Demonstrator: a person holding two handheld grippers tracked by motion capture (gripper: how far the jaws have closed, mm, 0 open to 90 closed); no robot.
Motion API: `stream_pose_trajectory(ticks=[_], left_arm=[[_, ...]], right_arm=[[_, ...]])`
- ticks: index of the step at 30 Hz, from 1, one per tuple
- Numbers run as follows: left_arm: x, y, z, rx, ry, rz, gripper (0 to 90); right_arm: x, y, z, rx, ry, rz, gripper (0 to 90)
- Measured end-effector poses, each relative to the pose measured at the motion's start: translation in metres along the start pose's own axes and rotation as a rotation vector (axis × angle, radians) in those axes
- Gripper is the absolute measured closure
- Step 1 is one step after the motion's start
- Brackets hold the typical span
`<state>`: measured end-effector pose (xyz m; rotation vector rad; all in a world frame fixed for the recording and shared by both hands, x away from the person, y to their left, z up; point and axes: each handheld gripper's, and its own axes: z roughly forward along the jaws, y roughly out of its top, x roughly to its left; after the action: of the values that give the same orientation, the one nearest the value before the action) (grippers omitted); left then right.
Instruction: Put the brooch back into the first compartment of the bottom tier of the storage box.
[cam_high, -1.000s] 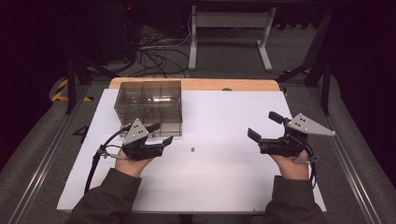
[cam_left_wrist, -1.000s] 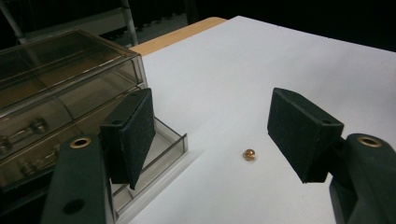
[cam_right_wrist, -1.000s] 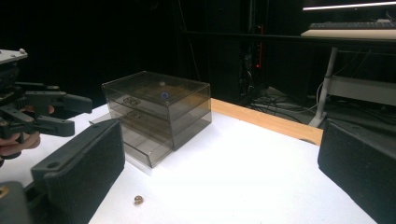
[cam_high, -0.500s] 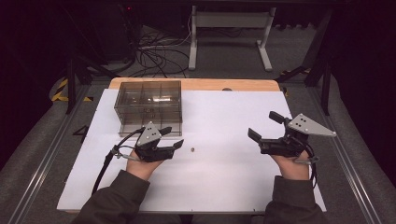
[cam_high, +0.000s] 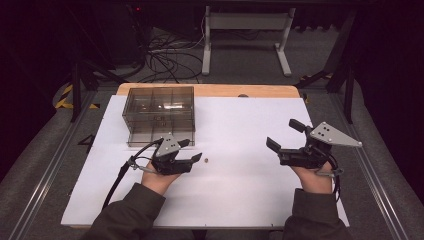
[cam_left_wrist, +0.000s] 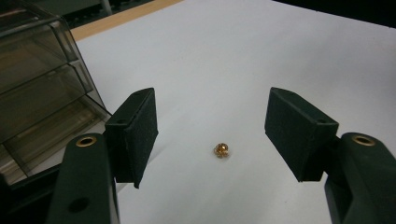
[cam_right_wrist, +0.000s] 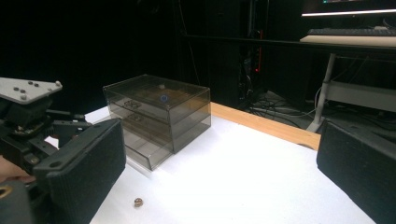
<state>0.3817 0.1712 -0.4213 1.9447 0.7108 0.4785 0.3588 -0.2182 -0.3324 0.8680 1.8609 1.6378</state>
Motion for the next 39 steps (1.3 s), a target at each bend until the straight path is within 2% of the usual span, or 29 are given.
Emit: stream_pose_trajectory(ticks=[6,12,21,31,39], left_arm=[[-0.002,-0.003,0.008,0.014,-0.002,-0.013,36.4],[-0.002,-0.005,0.015,0.019,0.006,-0.002,37.7],[-0.003,-0.008,0.025,0.02,-0.004,-0.023,42.3],[-0.003,-0.013,0.035,0.058,-0.02,-0.031,51.8],[-0.004,-0.017,0.044,0.093,-0.016,-0.045,57.7]], right_arm=[[0.0,0.001,-0.001,0.0,0.006,-0.004,2.3],[0.0,0.001,-0.002,-0.003,0.01,-0.003,2.4],[0.001,0.001,-0.002,0.004,0.015,-0.007,2.8],[0.001,0.002,-0.002,0.007,0.018,-0.004,3.1],[0.002,0.002,-0.001,0.01,0.023,-0.005,3.2]])
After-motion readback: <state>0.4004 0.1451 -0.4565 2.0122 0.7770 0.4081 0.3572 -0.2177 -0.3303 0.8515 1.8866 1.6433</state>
